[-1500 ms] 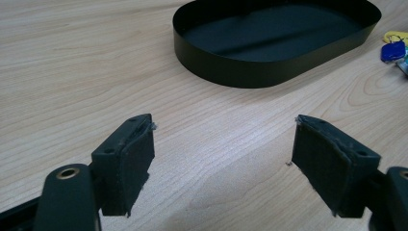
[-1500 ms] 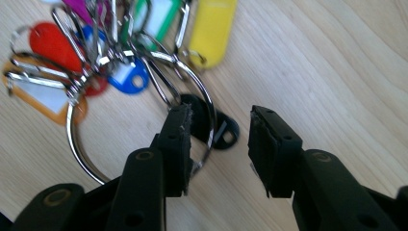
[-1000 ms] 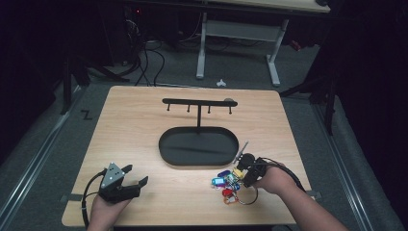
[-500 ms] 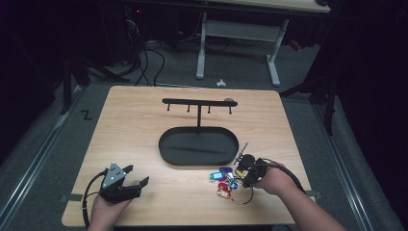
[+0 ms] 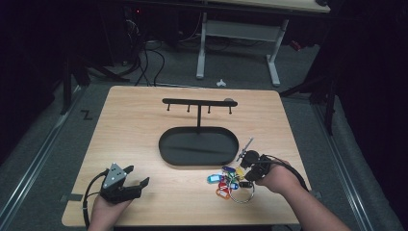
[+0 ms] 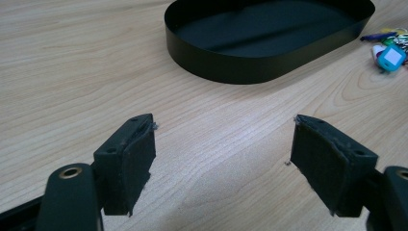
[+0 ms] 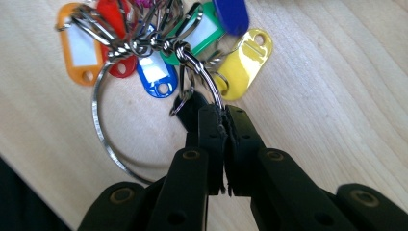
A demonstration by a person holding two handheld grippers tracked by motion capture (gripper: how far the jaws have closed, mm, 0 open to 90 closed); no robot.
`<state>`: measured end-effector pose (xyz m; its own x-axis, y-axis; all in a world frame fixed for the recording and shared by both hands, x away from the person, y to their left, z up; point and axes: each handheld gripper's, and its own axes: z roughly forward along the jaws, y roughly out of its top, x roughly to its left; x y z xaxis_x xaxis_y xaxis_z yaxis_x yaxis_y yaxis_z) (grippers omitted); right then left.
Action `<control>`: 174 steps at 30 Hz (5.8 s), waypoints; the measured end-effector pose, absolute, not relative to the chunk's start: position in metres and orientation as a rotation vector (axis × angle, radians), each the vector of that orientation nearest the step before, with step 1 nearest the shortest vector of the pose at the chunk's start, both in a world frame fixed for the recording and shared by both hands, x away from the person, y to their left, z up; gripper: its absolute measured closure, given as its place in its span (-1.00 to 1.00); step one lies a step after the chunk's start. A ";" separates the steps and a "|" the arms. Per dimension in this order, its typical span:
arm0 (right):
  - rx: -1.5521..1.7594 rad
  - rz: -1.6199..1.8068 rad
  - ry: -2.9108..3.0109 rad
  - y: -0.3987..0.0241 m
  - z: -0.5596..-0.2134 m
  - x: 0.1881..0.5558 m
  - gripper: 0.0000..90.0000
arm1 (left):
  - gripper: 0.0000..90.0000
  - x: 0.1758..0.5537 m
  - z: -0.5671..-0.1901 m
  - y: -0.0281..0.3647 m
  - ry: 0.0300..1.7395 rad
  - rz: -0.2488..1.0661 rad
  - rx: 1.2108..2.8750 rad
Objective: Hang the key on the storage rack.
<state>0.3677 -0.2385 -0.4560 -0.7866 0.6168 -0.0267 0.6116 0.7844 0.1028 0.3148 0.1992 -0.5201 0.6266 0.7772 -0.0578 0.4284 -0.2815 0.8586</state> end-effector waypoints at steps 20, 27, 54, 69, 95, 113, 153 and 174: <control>1.002 0.173 2.856 -0.252 -0.396 0.359 0.95 | -0.45 0.314 -0.520 0.199 0.954 0.472 1.919; 1.032 0.178 2.858 -0.257 -0.384 0.360 0.94 | -0.45 0.315 -0.520 0.200 0.951 0.470 1.923; 1.002 0.127 2.855 -0.246 -0.320 0.372 0.95 | -0.45 0.315 -0.520 0.200 0.952 0.466 1.918; 0.963 0.113 2.846 -0.227 -0.293 0.387 0.95 | -0.45 0.315 -0.519 0.201 0.951 0.469 1.911; 0.929 0.118 2.865 -0.201 -0.291 0.429 0.95 | -0.45 0.302 -0.520 0.223 1.019 0.493 1.880; 0.925 0.185 2.839 -0.178 -0.288 0.477 0.95 | -0.45 0.300 -0.520 0.226 1.025 0.499 1.874; 1.019 0.211 2.789 -0.177 -0.295 0.519 0.93 | -0.45 0.300 -0.520 0.225 1.020 0.490 1.872; 1.050 0.282 2.709 -0.187 -0.285 0.505 0.73 | -0.45 0.300 -0.519 0.224 1.012 0.487 1.875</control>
